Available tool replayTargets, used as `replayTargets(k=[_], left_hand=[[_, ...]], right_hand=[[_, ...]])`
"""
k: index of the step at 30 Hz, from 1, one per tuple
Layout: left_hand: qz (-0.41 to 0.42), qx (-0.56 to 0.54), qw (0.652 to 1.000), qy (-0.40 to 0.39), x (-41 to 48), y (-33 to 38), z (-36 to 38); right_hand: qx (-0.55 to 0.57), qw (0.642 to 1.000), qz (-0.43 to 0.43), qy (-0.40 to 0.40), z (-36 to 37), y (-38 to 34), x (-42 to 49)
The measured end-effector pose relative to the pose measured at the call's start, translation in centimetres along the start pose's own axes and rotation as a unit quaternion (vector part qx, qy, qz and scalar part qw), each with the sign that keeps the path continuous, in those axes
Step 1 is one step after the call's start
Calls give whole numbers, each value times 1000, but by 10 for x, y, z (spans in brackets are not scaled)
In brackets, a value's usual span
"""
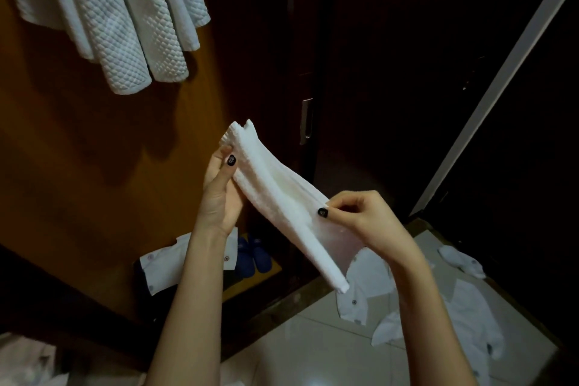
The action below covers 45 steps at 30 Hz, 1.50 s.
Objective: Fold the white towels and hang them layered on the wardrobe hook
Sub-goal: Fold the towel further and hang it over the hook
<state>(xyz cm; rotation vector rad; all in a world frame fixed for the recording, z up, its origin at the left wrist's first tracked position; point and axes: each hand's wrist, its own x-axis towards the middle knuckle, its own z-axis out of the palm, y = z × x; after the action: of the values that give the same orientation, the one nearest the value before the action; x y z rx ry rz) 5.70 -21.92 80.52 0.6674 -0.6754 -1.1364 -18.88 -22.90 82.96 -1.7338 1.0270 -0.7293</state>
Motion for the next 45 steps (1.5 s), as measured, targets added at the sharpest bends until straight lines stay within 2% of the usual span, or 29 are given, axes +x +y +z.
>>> replayTargets(k=[3, 7, 10, 12, 14, 17, 24, 26, 29, 33, 38, 45], left_hand=[[-25, -21, 999, 4, 3, -4, -3], [-38, -36, 998, 35, 6, -13, -10], [-38, -39, 998, 24, 8, -18, -16], [-34, -38, 999, 12, 9, -17, -16], [-32, -36, 999, -7, 12, -14, -14], [-33, -27, 999, -23, 18, -8, -6], [-52, -58, 997, -27, 20, -10, 8], [-49, -54, 997, -24, 20, -9, 10], [-43, -34, 998, -29, 22, -5, 14], [-34, 16, 999, -21, 23, 6, 26], [-17, 64, 998, 6, 18, 12, 48], [38, 100, 993, 53, 18, 11, 70]], right_hand=[[-56, 998, 12, -20, 1, -2, -3], [-110, 994, -1, 15, 4, -1, -3], [-131, 991, 3, 12, 6, 2, -3], [-102, 994, -8, -24, 9, 3, -4], [-27, 998, -14, -49, 11, 5, -7], [75, 996, -15, -34, 8, 8, -11], [132, 990, -41, -4, -1, 8, -11], [112, 992, -55, 6, -3, 10, -15], [60, 995, -69, -34, -6, 11, -18], [28, 998, 10, -61, -7, 13, -17], [-63, 996, 45, -37, 9, 11, -13], [-179, 983, 33, 3, 41, 24, -3]])
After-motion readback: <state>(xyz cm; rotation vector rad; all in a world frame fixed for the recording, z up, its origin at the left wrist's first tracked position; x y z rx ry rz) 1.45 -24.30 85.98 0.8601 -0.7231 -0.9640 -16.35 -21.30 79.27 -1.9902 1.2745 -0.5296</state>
